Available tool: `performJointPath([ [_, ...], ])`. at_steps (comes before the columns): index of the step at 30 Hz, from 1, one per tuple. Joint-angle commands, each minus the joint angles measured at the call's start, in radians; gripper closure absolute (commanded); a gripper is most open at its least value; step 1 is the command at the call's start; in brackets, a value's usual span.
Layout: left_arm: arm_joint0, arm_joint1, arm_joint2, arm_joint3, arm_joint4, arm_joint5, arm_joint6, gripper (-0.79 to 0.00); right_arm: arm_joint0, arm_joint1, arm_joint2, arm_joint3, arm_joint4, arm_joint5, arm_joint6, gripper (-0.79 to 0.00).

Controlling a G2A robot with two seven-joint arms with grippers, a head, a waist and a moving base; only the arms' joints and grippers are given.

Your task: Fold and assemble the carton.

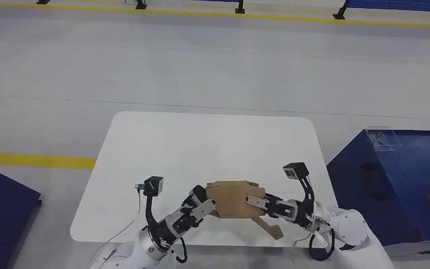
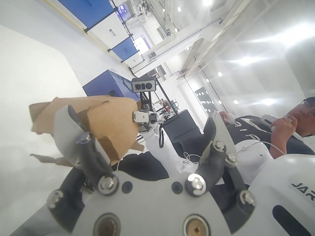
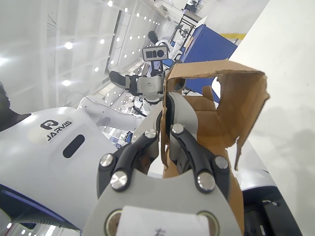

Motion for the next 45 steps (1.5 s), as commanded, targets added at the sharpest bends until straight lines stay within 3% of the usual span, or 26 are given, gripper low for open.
performJointPath([
  [1, 0.003, -0.001, -0.002, -0.006, -0.010, -0.015, 0.008, -0.785, 0.001, 0.000, -0.010, 0.001, -0.009, 0.007, 0.004, 0.000],
  [15, -0.002, -0.010, 0.019, 0.005, 0.028, -0.014, 0.048, -0.785, 0.003, 0.004, -0.032, 0.002, 0.019, 0.040, -0.014, 0.000],
  [23, 0.021, -0.012, -0.090, -0.001, -0.097, -0.006, 0.158, -0.785, 0.037, 0.006, 0.029, 0.064, 0.335, 0.123, 0.042, 0.000],
  [28, 0.013, -0.010, -0.142, 0.036, -0.146, 0.054, 0.135, -0.785, 0.056, 0.007, 0.063, 0.099, 0.511, 0.179, 0.125, 0.000],
  [32, -0.002, -0.011, -0.104, 0.052, -0.077, 0.089, 0.075, -0.785, 0.068, 0.005, 0.074, 0.111, 0.589, 0.180, 0.169, 0.000],
  [37, -0.026, -0.015, -0.038, 0.062, 0.038, 0.112, 0.019, -0.785, 0.068, -0.001, 0.073, 0.110, 0.551, 0.076, 0.166, 0.000],
  [45, -0.019, -0.022, 0.025, 0.046, 0.075, 0.104, 0.004, -0.785, 0.059, -0.005, 0.044, 0.104, 0.466, 0.043, 0.159, 0.000],
])
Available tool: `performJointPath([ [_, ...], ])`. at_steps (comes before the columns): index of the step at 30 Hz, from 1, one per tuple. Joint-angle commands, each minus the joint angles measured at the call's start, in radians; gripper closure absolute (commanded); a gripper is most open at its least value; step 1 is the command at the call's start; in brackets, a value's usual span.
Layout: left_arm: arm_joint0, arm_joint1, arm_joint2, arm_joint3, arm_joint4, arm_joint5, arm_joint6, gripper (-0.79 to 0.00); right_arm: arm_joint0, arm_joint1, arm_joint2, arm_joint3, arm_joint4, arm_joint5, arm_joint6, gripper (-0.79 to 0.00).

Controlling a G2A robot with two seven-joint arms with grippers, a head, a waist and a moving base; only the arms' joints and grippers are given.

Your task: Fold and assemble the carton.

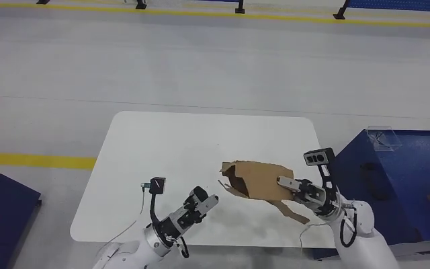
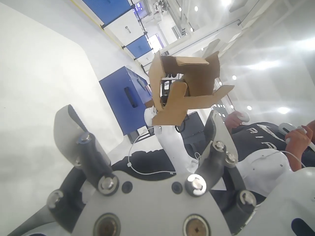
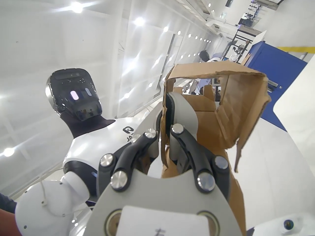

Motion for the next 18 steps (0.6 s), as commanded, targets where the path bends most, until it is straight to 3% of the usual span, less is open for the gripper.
performJointPath([
  [1, -0.006, -0.003, 0.011, 0.003, 0.022, 0.015, 0.023, -0.785, -0.010, -0.001, -0.009, -0.014, -0.018, -0.005, 0.004, 0.000],
  [8, -0.036, -0.012, 0.038, 0.019, 0.022, 0.054, 0.034, -0.785, -0.035, -0.001, -0.017, -0.045, -0.061, -0.013, 0.009, 0.000],
  [18, -0.036, -0.018, 0.019, 0.026, 0.000, 0.065, 0.080, -0.785, -0.033, -0.005, -0.012, -0.046, -0.031, -0.020, -0.040, 0.000],
])
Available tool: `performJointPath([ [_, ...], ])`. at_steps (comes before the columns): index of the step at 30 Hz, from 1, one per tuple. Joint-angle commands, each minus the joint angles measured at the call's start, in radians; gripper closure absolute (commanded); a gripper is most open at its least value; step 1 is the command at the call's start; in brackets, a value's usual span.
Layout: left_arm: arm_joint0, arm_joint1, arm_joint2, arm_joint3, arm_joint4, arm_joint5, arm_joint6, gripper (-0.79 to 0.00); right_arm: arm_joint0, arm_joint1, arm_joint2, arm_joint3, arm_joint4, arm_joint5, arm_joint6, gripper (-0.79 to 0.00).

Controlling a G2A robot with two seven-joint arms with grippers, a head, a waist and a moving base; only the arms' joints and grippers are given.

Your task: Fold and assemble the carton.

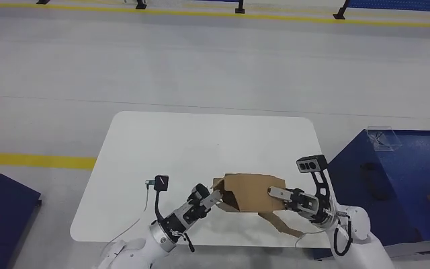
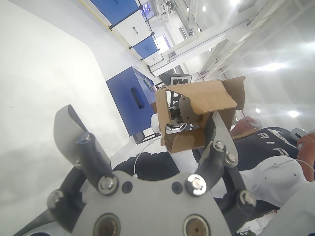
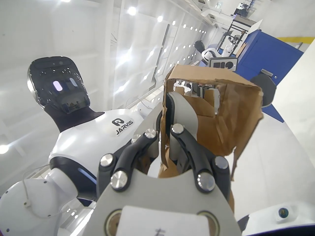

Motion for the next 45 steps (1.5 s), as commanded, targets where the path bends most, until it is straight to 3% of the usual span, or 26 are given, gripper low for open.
performJointPath([
  [1, 0.002, -0.002, -0.012, 0.002, -0.032, 0.010, 0.028, -0.785, 0.006, -0.001, 0.003, 0.004, 0.004, -0.001, -0.016, 0.000],
  [3, 0.003, -0.005, -0.026, 0.000, -0.078, 0.024, 0.049, -0.785, 0.014, -0.002, 0.005, 0.009, 0.006, -0.002, -0.030, 0.000],
  [6, -0.001, -0.003, -0.049, -0.008, -0.141, 0.034, -0.009, -0.785, 0.019, -0.004, 0.000, 0.009, 0.000, -0.005, -0.046, 0.000],
  [12, 0.029, 0.009, -0.061, -0.024, -0.048, -0.034, -0.117, -0.785, 0.029, -0.009, -0.031, 0.003, -0.026, 0.001, -0.063, 0.000],
  [24, 0.021, 0.006, -0.058, -0.019, -0.031, 0.014, -0.112, -0.785, 0.041, -0.014, -0.076, -0.010, -0.063, 0.015, -0.057, 0.000],
  [45, -0.035, -0.009, 0.020, 0.004, 0.042, 0.084, -0.113, -0.785, 0.041, -0.019, -0.121, 0.001, -0.086, 0.069, -0.059, 0.000],
])
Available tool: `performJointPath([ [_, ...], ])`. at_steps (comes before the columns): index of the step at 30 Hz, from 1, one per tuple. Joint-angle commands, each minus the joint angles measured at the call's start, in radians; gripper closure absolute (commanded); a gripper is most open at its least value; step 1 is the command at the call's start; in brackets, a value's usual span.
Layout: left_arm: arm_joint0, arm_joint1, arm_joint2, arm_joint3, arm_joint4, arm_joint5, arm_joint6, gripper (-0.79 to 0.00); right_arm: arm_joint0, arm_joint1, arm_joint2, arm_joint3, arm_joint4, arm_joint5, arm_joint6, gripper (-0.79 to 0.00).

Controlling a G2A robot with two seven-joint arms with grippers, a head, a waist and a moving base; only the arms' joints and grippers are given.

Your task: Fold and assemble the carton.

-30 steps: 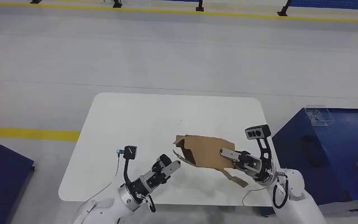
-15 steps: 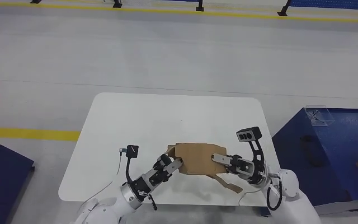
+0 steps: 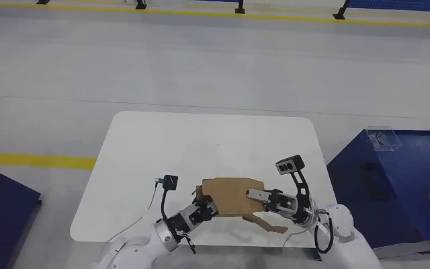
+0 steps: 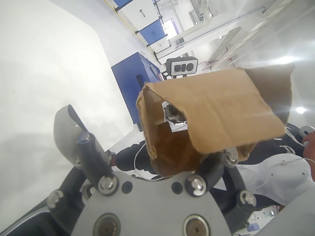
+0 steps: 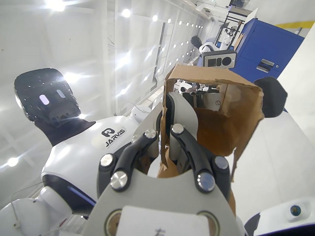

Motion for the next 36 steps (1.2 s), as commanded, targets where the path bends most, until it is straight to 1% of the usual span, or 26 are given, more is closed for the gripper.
performJointPath([
  [1, -0.006, -0.002, 0.003, 0.005, 0.002, 0.008, 0.015, -0.785, -0.001, 0.000, 0.003, 0.004, 0.013, 0.007, -0.002, 0.000],
  [4, -0.010, -0.004, -0.008, 0.008, -0.020, 0.019, 0.035, -0.785, 0.002, 0.000, 0.019, 0.018, 0.073, 0.037, -0.006, 0.000],
  [7, -0.006, -0.006, -0.036, 0.008, -0.067, 0.017, 0.069, -0.785, 0.012, -0.001, 0.039, 0.050, 0.162, 0.091, -0.021, 0.000],
  [9, 0.001, -0.010, -0.061, 0.012, -0.155, 0.021, 0.106, -0.785, 0.019, -0.002, 0.045, 0.074, 0.228, 0.136, -0.024, 0.000],
  [11, -0.007, -0.012, -0.081, 0.020, -0.258, 0.043, 0.088, -0.785, 0.027, -0.005, 0.049, 0.099, 0.303, 0.188, -0.026, 0.000],
  [14, -0.018, -0.014, -0.116, 0.035, -0.350, 0.047, 0.092, -0.785, 0.033, -0.011, 0.039, 0.129, 0.445, 0.296, -0.034, 0.000],
  [15, -0.017, -0.015, -0.124, 0.041, -0.382, 0.049, 0.096, -0.785, 0.034, -0.012, 0.038, 0.132, 0.466, 0.312, -0.037, 0.000],
  [17, -0.020, -0.018, -0.140, 0.057, -0.483, 0.069, 0.093, -0.785, 0.034, -0.012, 0.038, 0.132, 0.466, 0.312, -0.037, 0.000],
  [25, -0.020, -0.018, -0.140, 0.057, -0.483, 0.069, 0.093, -0.785, 0.030, -0.012, 0.034, 0.128, 0.471, 0.322, -0.046, 0.000],
  [26, -0.020, -0.017, -0.138, 0.055, -0.459, 0.065, 0.083, -0.785, 0.025, -0.014, 0.031, 0.118, 0.482, 0.335, -0.058, 0.000],
  [28, -0.018, -0.013, -0.133, 0.041, -0.358, 0.042, 0.062, -0.785, 0.021, -0.014, 0.029, 0.106, 0.465, 0.337, -0.051, 0.000],
  [31, 0.003, -0.008, -0.131, -0.006, -0.221, -0.022, 0.048, -0.785, 0.016, -0.014, 0.027, 0.107, 0.441, 0.344, -0.023, 0.000],
  [34, 0.041, -0.004, -0.137, -0.052, -0.054, -0.082, 0.106, -0.785, 0.016, -0.016, 0.023, 0.107, 0.458, 0.366, -0.018, 0.000],
  [36, 0.065, -0.004, -0.136, -0.072, 0.009, -0.095, 0.136, -0.785, 0.018, -0.017, 0.019, 0.104, 0.473, 0.383, -0.008, 0.000],
])
